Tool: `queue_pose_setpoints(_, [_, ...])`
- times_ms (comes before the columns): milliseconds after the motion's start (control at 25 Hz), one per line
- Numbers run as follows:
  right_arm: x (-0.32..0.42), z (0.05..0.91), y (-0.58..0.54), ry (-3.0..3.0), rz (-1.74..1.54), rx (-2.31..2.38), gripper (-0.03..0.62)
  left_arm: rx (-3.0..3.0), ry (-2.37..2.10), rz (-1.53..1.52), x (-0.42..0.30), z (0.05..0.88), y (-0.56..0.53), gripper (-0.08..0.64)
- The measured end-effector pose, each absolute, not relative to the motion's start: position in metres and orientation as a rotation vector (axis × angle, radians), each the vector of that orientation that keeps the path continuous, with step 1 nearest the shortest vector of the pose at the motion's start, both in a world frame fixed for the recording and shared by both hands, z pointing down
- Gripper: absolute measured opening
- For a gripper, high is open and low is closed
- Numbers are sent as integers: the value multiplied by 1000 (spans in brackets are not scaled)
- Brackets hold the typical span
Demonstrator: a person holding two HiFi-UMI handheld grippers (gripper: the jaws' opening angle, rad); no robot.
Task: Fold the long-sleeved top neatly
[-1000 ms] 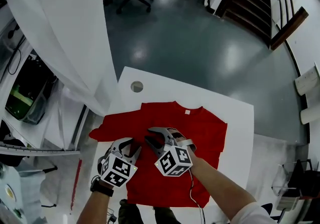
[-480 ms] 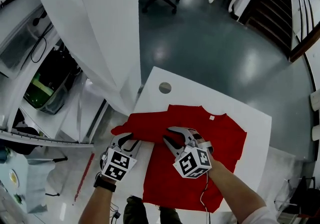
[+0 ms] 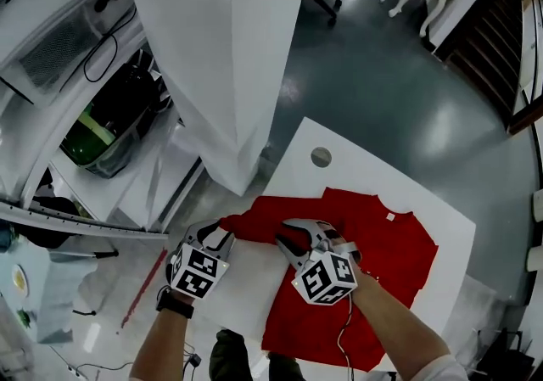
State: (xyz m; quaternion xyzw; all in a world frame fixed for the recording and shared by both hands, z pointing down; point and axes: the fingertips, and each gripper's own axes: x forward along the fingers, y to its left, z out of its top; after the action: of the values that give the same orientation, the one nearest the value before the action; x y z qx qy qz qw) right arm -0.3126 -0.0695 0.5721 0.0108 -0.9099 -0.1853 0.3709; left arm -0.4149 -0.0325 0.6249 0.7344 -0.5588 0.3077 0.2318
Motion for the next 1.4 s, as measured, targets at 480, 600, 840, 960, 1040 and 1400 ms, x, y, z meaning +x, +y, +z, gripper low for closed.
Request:
queue_pose_setpoints(480, [-350, 590, -65, -2338, -448, -31, 121, 2028, -1378, 1081, -445, 683, -30, 147])
queue_pose_setpoints(600, [-355, 591, -66, -2347, -440, -30, 120, 2079, -1333, 1157, -439, 688, -35, 160])
queue_pose_setpoints(840, [-356, 595, -70, -2347, -431, -13, 114, 2143, -1335, 1289, -437, 688, -42, 32])
queue_pose_setpoints(960, [-354, 591, -71, -2350, -430, -1, 112, 2125, -1358, 1299, -445, 683, -42, 28])
queue_pose_setpoints(1040, [-350, 587, -70, -2353, -430, 7, 112, 2103, -1394, 1289, -451, 675, -43, 28])
queue_pose_setpoints(1400, [-313, 555, -77, -2356, -444, 83, 110, 1979, -1709, 1252, -473, 605, -59, 28])
